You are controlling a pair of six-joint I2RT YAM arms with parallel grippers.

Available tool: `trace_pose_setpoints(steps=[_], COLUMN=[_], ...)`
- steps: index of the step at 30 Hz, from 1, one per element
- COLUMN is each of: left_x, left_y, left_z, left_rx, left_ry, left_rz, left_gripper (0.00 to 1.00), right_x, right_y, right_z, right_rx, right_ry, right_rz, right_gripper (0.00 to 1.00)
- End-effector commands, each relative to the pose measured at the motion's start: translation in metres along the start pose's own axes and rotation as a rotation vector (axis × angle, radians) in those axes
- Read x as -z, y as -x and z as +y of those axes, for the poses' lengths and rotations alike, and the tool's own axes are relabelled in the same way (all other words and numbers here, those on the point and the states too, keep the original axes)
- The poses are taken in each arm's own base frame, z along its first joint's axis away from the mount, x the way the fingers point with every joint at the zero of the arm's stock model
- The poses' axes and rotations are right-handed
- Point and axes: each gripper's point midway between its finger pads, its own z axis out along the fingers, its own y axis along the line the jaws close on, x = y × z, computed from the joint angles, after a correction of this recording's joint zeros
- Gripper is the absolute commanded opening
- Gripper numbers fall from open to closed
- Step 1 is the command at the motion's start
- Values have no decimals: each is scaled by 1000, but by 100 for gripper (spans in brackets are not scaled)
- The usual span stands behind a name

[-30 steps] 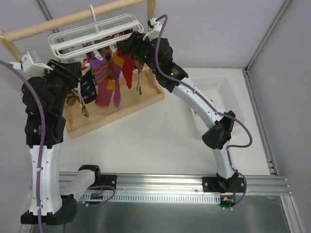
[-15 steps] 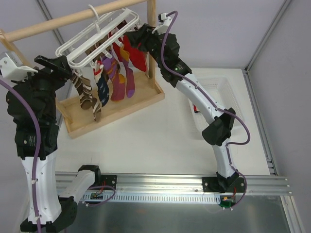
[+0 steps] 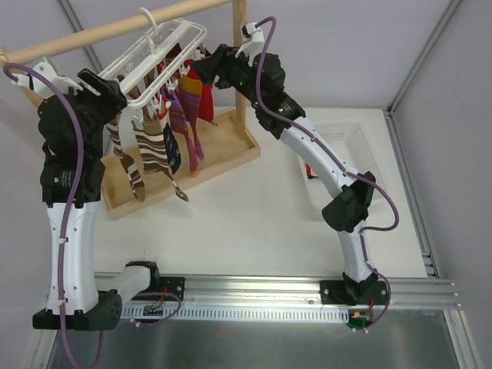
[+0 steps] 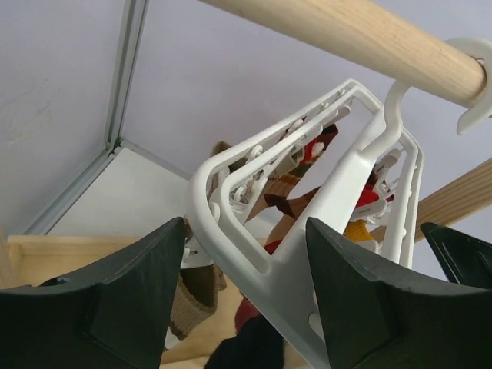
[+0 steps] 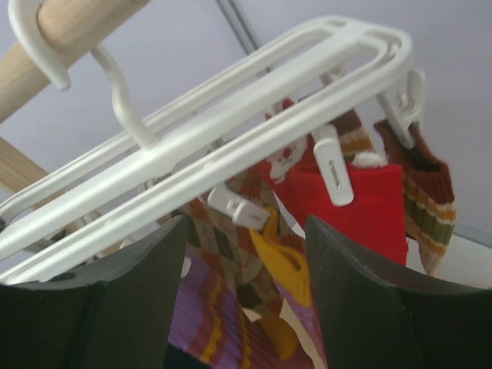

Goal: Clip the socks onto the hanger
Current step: Rotate the hanger.

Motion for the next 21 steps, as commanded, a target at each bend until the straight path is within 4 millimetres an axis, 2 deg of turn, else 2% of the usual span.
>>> trace_pose_setpoints(steps=[1, 2, 5, 7, 11, 12, 14, 19, 21], left_x=[8, 8, 10, 11, 12, 14, 16, 30, 34], left_y=[2, 1, -1, 0, -11, -10, -17, -19, -25], left_z=[-5, -8, -19, -25, -31, -32, -31, -37, -43], left_rx=[24, 31, 53, 67, 127, 144, 181, 251, 255], left_ry=[-39, -57, -113, -140, -175, -185, -189, -243, -278], left_rz=[-5, -3, 12, 10, 44, 39, 52, 43, 65], left_gripper=[62, 55, 45, 41, 32, 30, 28, 27, 27], right_x=[36, 39, 51, 57, 73, 75, 80, 96, 99], right_y=[47, 41, 39, 39, 38, 33, 30, 18, 4], right_z=[57, 60, 71, 78, 99, 102, 108, 130, 132], right_rx=[39, 37, 26, 19, -3, -9, -14, 58, 106], right_ry=[142, 159, 205, 234, 307, 313, 323, 351, 324], right_rz=[-17, 10, 46, 58, 109, 123, 138, 164, 198], right_gripper=[67, 68, 70, 71, 72, 72, 73, 76, 77])
